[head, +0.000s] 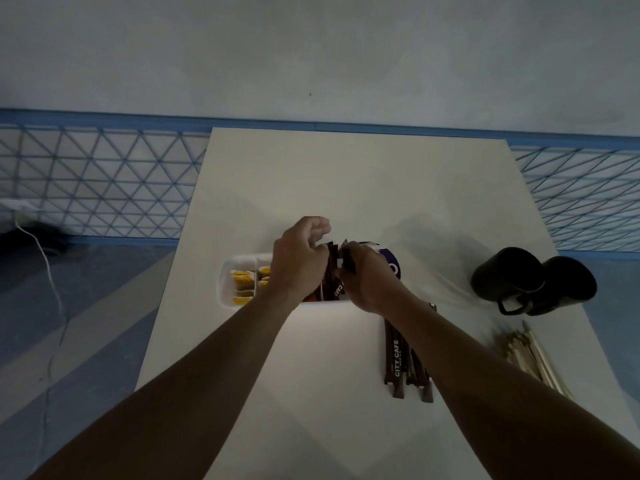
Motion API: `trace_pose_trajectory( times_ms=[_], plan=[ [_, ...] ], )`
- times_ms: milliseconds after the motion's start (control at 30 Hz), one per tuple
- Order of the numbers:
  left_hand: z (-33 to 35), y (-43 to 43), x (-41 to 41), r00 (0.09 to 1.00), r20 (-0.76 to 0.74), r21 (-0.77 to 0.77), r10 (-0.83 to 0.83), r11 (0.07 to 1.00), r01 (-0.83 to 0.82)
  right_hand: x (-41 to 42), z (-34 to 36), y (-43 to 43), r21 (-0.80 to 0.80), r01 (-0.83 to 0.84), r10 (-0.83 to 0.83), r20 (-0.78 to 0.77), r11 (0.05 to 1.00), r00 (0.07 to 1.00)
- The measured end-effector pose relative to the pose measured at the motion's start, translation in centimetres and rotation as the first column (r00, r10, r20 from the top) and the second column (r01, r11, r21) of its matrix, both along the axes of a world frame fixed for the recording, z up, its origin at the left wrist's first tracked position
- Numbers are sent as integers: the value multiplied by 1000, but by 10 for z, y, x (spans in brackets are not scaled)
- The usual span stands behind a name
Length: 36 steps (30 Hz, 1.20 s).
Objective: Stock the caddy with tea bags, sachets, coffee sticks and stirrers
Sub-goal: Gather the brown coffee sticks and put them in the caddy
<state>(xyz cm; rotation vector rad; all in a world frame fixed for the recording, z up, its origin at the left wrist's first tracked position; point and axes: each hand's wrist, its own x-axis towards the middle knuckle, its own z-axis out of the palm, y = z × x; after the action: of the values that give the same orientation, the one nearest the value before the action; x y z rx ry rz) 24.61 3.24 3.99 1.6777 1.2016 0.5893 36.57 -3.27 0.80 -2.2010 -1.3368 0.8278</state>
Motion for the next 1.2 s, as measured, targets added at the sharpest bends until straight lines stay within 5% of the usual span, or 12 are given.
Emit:
trace_pose_trajectory(
  times_ms=[300, 533, 733, 1200],
  plan=[
    [-4, 10, -13, 964, -258, 5, -60, 998, 64, 3, -6, -3, 89, 134, -131, -41, 987, 991],
    [-5, 5, -7, 964, -255, 42, -74, 995, 88, 0, 4, 3, 282, 70, -76, 11, 957, 997],
    [-4, 6, -6, 972, -234, 27, -20, 999, 27, 2, -4, 7, 286, -30, 8, 77, 958, 997],
    [-2, -32, 15, 979, -96, -45, -181, 983, 177, 54, 13, -53, 251, 222, -244, 58, 942, 968]
  ],
)
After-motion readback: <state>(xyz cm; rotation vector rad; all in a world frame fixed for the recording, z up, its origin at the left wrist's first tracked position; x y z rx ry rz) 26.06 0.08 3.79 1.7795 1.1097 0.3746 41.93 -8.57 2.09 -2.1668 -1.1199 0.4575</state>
